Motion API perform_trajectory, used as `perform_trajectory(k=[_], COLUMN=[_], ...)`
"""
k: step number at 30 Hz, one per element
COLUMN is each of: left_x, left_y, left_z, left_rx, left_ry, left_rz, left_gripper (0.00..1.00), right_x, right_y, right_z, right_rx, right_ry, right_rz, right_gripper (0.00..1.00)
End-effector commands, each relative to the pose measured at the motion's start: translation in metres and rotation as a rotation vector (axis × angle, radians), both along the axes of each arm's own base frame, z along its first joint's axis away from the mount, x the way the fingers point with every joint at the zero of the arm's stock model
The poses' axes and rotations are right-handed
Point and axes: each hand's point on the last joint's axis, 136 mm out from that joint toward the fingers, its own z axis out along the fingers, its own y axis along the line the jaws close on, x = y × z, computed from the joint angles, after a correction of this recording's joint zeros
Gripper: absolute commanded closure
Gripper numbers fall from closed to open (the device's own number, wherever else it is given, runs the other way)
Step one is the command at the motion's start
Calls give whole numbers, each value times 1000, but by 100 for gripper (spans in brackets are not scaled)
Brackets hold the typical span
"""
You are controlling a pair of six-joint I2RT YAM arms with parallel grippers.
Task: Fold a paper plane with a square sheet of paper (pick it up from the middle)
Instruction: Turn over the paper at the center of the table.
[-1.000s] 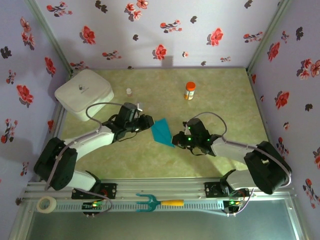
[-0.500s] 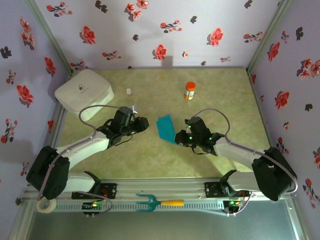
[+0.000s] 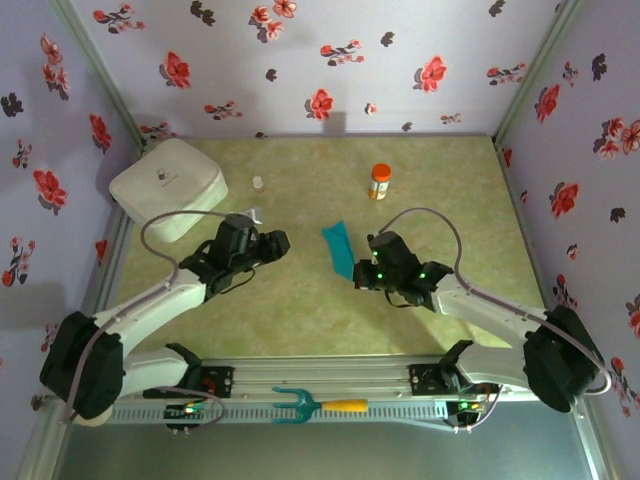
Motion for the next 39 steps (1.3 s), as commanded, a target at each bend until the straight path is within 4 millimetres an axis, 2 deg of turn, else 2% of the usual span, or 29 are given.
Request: perform_trajectory(k=[1,4,8,12,17,21,24,26,28,29,30,31,33,36,39], left_x=[-3,-4,-7,-8,-8,-11,-13,-12,-13,-13,-13,-14,-15,-16,-14], left_y=[19,25,23,24,32,37,41,46,38,37,38,35,35,48,59], left_z=[-5,-4,3,12,10,3,2,4,12,17,20,24,26,26,36], left_rx=[53,55,3,-19,-13,13,68,101,91,106,118,115,116,166,235], left_ry=[-4,-3,-13,-30,-27,-7,-2,-7,-59,-92,-111,-138,-177,-192,-231], left_rz=[33,49,52,55,70,66,51,64,-5,-20,-18,-41,-40,12,52], left_gripper=[50,46,36,33,28,25,27,30,31,21,6,1,0,0,0], right_x=[6,6,7,7,14,18,20,21,20,19,18,17,17,18,19], right_y=[-18,-21,-25,-30,-40,-39,-35,-28,-22,-19,-17,-15,-14,-14,-14], right_z=[11,16,23,28,36,49,49,44,37,34,32,29,28,29,28], right_rx=[-156,-210,-285,-375,-598,-797,-904,-931,-929,-919,-906,-890,-863,-844,-853], right_ry=[-89,-115,-151,-199,-285,-386,-416,-415,-407,-400,-394,-390,-394,-404,-400], right_rz=[1,16,33,42,29,33,46,68,86,91,94,97,84,77,76], right_gripper=[96,96,96,96,97,97,98,98,98,99,99,99,99,99,99])
